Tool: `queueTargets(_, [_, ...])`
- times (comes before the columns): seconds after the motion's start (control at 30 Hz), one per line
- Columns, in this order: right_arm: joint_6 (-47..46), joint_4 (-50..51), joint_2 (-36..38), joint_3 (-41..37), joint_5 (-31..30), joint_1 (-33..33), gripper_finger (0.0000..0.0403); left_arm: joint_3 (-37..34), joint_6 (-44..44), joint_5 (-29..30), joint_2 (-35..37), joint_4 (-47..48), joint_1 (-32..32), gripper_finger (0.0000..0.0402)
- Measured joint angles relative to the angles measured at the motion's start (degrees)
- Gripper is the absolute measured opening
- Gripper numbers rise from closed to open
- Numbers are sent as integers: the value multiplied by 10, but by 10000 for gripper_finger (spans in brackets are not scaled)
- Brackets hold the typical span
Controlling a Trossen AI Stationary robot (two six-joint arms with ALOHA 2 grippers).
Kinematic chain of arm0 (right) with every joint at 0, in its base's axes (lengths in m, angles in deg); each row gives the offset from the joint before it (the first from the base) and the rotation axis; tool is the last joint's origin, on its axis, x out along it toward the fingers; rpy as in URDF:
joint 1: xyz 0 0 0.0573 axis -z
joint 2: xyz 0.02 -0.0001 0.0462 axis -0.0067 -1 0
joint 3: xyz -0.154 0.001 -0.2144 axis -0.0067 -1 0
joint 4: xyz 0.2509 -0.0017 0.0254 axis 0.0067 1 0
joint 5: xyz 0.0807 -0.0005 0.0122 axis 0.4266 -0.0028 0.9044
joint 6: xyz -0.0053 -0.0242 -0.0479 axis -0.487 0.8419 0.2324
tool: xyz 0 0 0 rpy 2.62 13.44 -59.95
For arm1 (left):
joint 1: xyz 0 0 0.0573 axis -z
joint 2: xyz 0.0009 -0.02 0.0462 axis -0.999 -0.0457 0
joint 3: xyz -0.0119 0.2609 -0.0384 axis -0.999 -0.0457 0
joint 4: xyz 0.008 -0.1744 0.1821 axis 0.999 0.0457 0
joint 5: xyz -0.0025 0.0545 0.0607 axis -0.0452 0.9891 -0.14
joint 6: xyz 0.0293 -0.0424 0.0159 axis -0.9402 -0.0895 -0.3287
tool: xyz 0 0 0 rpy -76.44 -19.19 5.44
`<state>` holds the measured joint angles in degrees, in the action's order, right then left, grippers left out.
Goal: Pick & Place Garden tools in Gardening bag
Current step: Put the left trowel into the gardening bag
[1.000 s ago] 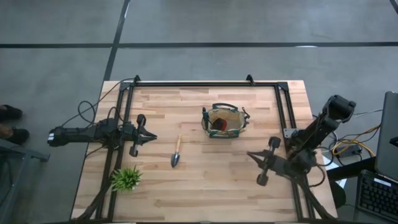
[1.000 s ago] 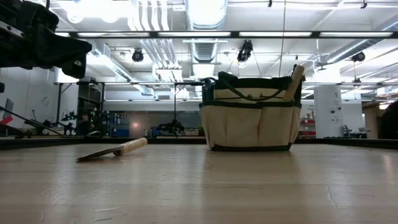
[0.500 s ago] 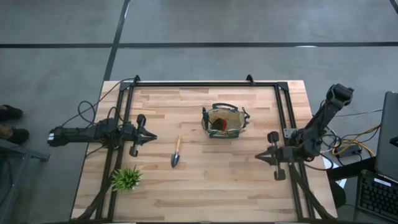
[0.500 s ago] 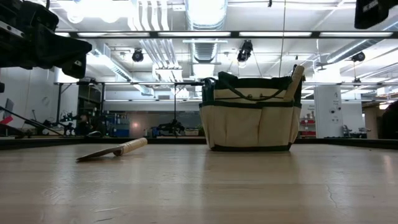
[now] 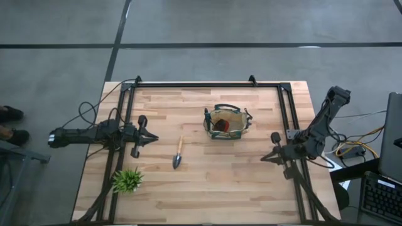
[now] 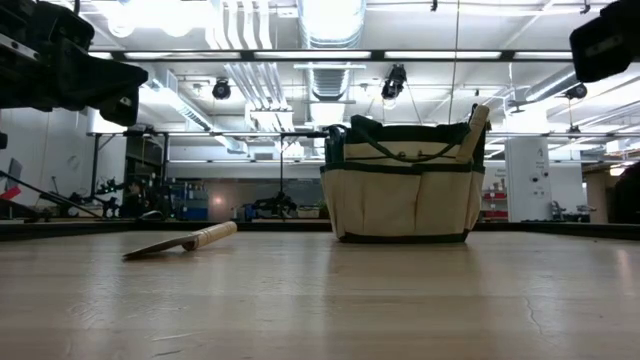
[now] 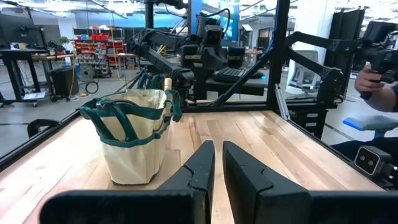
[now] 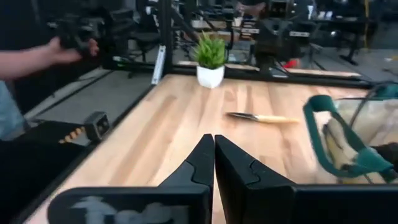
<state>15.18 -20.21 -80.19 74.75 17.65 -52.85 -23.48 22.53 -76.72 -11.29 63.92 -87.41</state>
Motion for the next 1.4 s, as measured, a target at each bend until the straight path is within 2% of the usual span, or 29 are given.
queueTargets(0.07, [19,9,19,-6,6,0,8,0,-7,9,0,-3,0,37])
queueTargets(0.13, [32,12,39,-12,8,0,8,0,-8,71,0,-43,-1,37])
queueTargets(0.2, [40,14,61,-17,14,0,8,0,55,116,-2,-90,-1,37])
queueTargets(0.27, [53,20,86,-19,51,0,8,0,142,128,-4,-134,-1,37])
queueTargets(0.37, [70,28,124,-23,96,7,8,0,195,172,-9,-169,-1,37])
queueTargets(0.5, [95,41,169,-30,109,23,8,0,206,238,-12,-185,-1,37])
queueTargets(0.63, [106,61,201,-39,154,55,8,0,306,267,-42,-188,-1,37])
queueTargets(0.8, [120,89,234,-45,175,112,8,3,318,270,-127,-234,-1,37])
queueTargets(0.93, [113,88,250,-49,202,164,8,39,336,266,-218,-238,-2,37])
queueTargets(1.0, [103,86,256,-53,199,188,8,70,359,266,-269,-220,-2,37])
queueTargets(1.1, [92,87,259,-64,214,217,8,131,401,264,-351,-133,-2,47])
queueTargets(1.23, [103,86,255,-73,225,242,8,225,465,265,-464,16,-2,91])
queueTargets(1.33, [119,82,255,-74,178,251,8,283,521,280,-545,120,-1,141])
queueTargets(1.4, [126,82,256,-74,125,252,8,325,563,283,-592,148,-2,176])
